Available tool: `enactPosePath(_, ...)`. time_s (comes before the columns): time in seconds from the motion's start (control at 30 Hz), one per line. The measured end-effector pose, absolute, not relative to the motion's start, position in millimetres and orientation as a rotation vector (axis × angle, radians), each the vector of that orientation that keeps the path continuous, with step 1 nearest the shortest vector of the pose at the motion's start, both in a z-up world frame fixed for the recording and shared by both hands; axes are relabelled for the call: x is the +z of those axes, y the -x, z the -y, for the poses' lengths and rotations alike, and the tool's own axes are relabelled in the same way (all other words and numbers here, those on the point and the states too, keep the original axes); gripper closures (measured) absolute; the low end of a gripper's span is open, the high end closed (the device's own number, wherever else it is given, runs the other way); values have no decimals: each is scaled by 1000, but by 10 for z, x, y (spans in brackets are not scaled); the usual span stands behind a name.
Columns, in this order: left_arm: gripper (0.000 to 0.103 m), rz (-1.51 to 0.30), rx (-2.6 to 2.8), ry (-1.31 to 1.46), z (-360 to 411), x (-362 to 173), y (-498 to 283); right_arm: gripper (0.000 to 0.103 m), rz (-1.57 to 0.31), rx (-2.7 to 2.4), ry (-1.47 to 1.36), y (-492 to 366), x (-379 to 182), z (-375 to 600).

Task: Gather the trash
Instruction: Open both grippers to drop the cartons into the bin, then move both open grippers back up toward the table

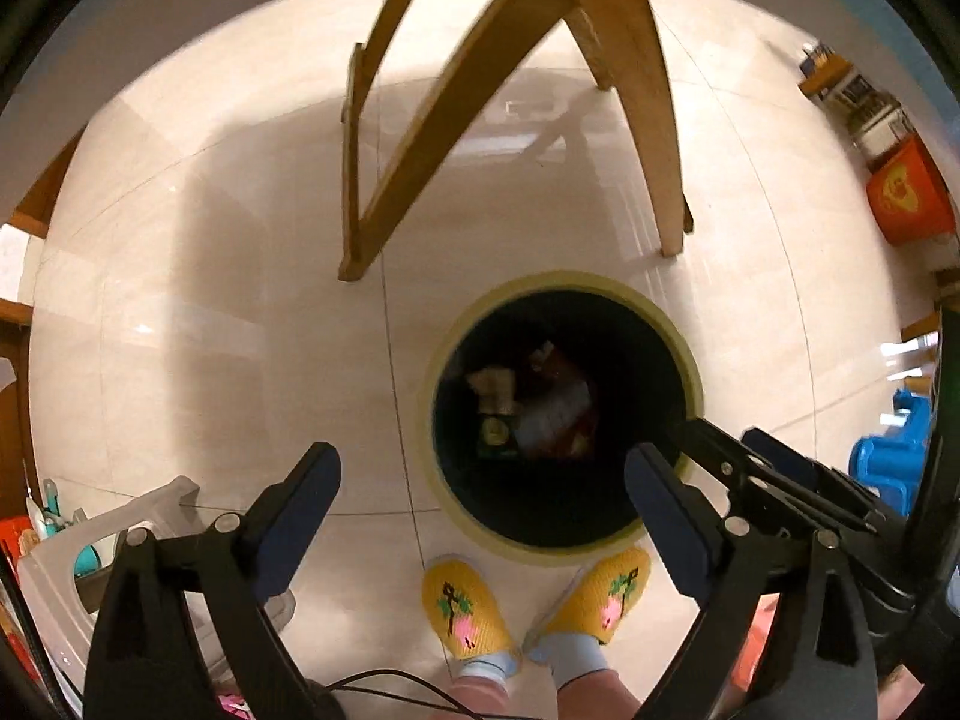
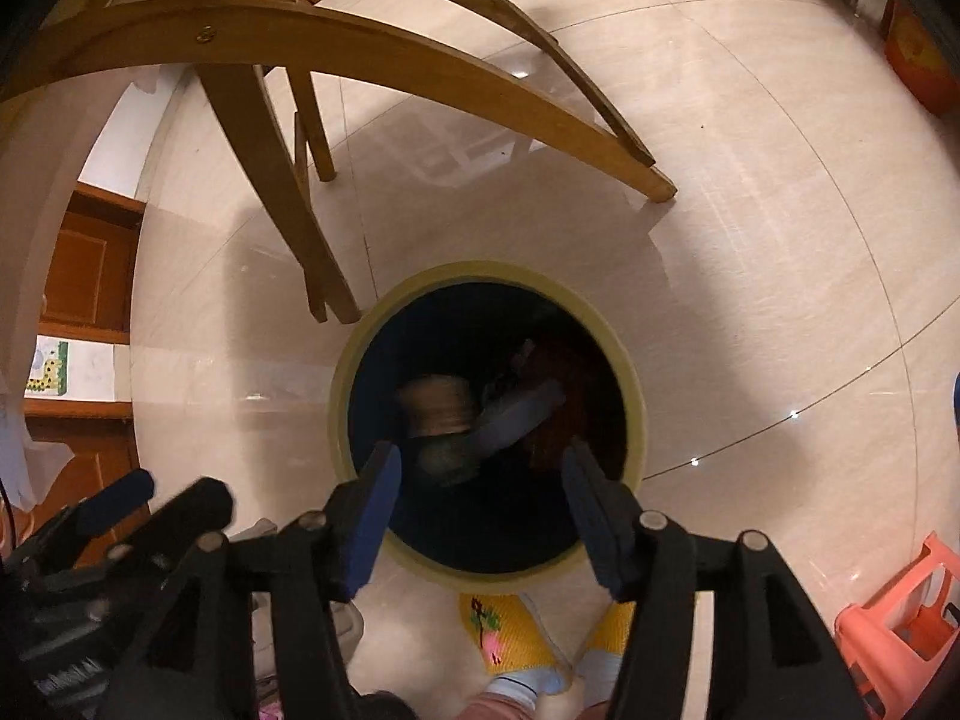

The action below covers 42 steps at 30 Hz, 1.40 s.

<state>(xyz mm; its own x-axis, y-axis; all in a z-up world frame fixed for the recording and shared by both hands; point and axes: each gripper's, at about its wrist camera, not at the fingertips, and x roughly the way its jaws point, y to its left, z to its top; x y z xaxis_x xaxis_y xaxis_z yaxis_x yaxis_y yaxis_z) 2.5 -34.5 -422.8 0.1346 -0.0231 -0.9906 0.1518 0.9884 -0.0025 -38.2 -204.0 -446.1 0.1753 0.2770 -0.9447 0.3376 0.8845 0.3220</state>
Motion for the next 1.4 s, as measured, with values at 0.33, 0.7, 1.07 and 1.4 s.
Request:
enactPosePath(0.33, 8, -1408, -96, -94, 288, -4127, 6, 46, -1410, -49, -482, 374, -4349, 2071)
enactPosePath(0.7, 8, -1427, -100, -88, 233, -3656, 55, 45, -1398, -34, -456, 370, -3796, 2032)
enactPosePath(1.07, 8, -1440, -162, -63, 227, -2764, 234, 45, -1380, -10, -398, 488, -2833, 2010)
enactPosePath(1.4, 9, -1438, -205, -18, 107, -1926, 390, 45, -1319, 15, -361, 607, -1899, 2076)
